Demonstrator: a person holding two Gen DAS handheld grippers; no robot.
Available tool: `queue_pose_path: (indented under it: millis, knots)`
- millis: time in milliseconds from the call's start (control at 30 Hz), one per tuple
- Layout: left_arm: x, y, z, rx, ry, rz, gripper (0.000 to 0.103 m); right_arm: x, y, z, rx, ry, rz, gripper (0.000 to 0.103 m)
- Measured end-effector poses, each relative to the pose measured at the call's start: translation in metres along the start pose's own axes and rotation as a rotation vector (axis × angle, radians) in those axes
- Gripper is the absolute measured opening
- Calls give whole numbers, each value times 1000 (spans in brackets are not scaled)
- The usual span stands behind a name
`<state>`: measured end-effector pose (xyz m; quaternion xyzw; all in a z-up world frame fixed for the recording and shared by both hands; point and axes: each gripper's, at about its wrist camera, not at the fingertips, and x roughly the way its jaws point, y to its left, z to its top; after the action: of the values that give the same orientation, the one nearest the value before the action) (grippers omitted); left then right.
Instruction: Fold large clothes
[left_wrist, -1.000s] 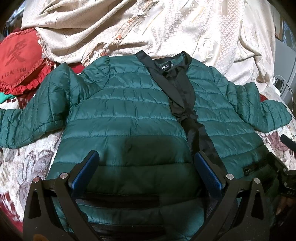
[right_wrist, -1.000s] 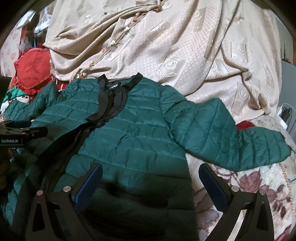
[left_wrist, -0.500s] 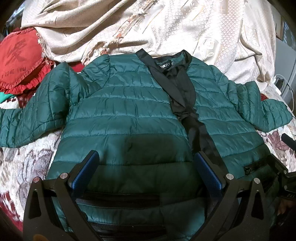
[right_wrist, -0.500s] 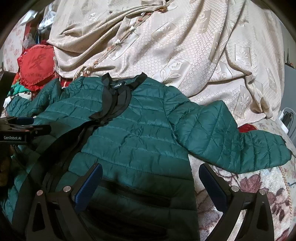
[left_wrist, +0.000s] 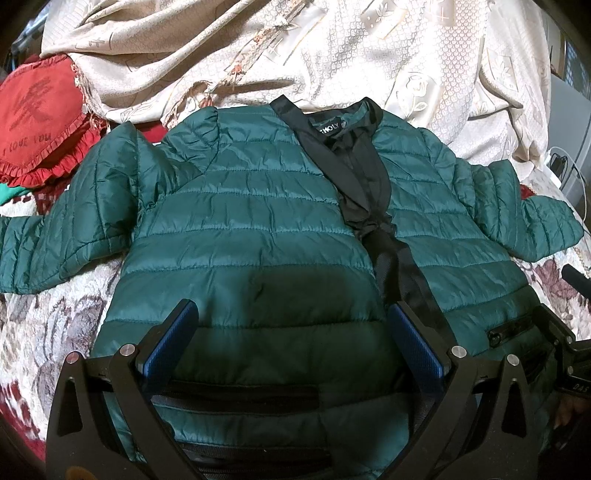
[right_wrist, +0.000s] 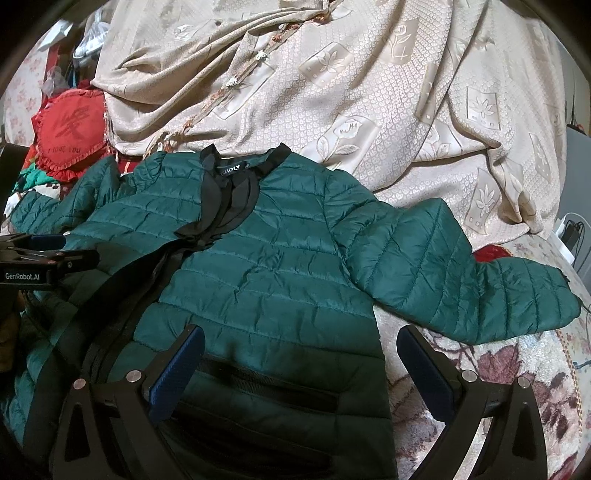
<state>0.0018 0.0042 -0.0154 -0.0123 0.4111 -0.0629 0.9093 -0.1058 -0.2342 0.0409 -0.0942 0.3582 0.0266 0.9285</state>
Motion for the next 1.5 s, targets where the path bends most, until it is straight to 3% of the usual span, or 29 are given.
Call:
queue_pose_path:
  millis: [867, 1000, 1100, 1500]
  knots:
    - [0, 0, -1, -1, -3, -1, 103, -19, 11, 10, -35, -45, -8, 103]
    - [0, 0, -1, -4, -2, 0, 103, -14, 10, 7, -28, -37, -13, 103]
    - [0, 1, -2, -5, 2, 5, 103, -3, 7, 3, -11, 17, -21, 103]
    - [0, 2, -2, -9, 4, 7, 103, 0, 3, -1, 5, 11, -14, 103]
